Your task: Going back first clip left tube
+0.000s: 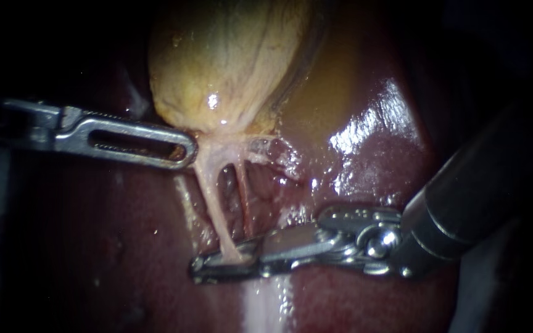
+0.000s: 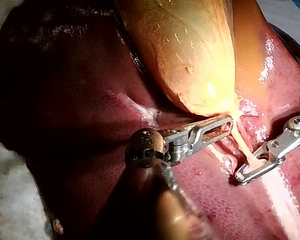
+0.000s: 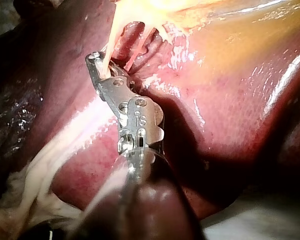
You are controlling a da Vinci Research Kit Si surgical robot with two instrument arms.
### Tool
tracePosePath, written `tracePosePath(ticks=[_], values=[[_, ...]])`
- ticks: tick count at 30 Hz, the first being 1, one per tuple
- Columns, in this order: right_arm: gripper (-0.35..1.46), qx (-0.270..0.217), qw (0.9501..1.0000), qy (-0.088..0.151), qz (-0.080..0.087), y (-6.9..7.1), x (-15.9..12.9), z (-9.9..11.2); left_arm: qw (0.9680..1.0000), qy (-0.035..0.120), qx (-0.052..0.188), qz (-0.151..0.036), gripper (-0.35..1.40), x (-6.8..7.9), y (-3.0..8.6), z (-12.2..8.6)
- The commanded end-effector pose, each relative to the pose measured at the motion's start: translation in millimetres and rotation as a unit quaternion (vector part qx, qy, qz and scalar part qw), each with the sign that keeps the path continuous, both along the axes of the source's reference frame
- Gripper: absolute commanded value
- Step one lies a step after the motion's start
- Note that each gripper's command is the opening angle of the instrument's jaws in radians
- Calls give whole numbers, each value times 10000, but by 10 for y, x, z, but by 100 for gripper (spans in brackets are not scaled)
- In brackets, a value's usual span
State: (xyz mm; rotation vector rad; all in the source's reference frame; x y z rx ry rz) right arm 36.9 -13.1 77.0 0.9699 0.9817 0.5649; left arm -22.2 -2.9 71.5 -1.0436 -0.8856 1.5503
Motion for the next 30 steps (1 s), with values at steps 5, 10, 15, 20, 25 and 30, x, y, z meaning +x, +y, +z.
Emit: tracePosePath(ticks=[5,10,15,20,25,30], values=[[-35,1,10000,5,0,0,1,0,10000,3,-1,-2,-35,0,0,0],[5,-252,9991,288,176,1,4,0,10000,3,-2,-3,-35,0,-1,0],[48,-838,9950,496,224,6,19,0,10000,4,-4,-3,-35,0,-1,0],[49,-1093,9922,472,373,8,22,0,10000,4,-4,-4,-35,0,-2,-1],[49,-1319,9892,468,443,21,18,-3,10000,5,-4,-5,-35,0,-2,-1],[49,-1382,9881,410,532,30,11,-5,10000,5,-4,-5,-35,0,-2,-1]])
